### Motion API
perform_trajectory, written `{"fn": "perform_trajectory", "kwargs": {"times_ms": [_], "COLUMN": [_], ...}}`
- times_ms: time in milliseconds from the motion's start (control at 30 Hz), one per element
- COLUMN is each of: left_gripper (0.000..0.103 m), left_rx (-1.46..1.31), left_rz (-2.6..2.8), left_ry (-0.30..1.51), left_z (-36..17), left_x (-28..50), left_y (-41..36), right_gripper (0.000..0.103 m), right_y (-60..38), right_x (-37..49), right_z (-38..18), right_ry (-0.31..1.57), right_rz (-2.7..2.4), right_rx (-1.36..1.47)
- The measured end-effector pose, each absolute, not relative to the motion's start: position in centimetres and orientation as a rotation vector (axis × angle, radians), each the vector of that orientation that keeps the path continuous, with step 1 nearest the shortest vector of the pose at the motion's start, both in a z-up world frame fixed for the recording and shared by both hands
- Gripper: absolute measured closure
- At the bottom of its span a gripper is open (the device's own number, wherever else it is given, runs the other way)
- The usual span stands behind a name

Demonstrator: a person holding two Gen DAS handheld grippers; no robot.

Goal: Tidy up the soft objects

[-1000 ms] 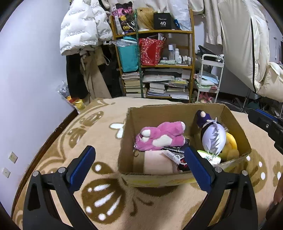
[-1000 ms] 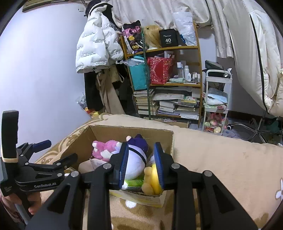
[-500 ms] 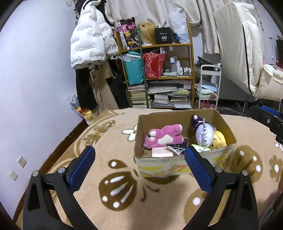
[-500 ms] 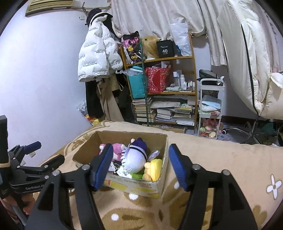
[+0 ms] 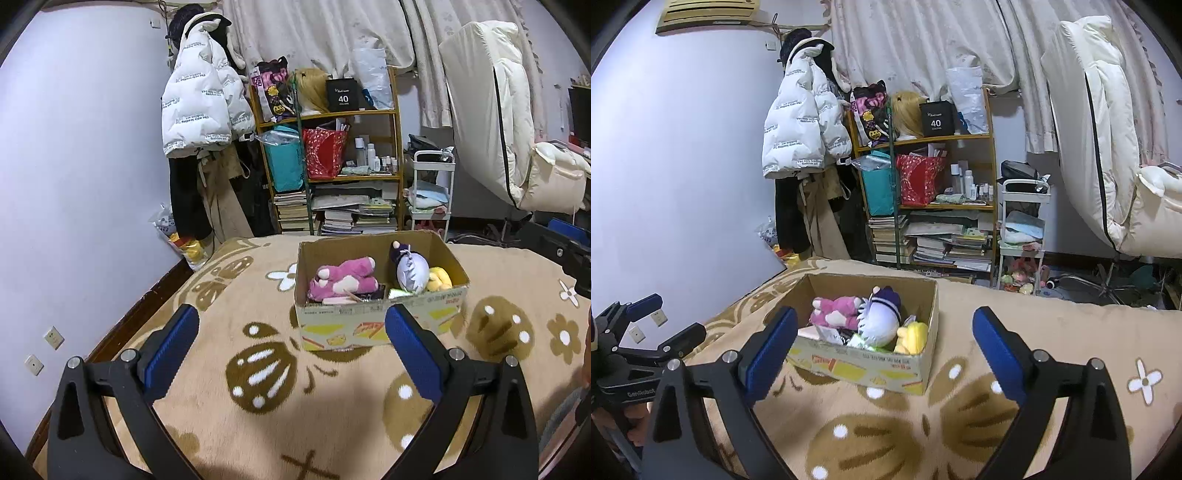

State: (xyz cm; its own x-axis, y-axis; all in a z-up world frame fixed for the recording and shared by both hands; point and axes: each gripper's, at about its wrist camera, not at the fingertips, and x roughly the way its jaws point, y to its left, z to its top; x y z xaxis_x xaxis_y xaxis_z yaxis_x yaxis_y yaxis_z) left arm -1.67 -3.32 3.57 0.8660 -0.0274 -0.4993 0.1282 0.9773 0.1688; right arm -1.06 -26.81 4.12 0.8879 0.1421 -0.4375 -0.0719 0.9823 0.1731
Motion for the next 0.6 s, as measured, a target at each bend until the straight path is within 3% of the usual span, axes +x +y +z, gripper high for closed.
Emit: {"fn": "perform_trajectory", "kwargs": {"times_ms": [600], "left_gripper": [0.003], "left_rx": [0.207], "left_rz": [-0.129], "left_ry": [0.511], "left_z": [2.4], "left_x": [-2.6], "left_y": [-4.1], "right_gripper": [0.0], "right_y": [-27.4], "right_x": [-2.3], "right_z": [3.2], "right_ry": [0.481], "right_rz": [0.06], "right_rx": [0.175]}}
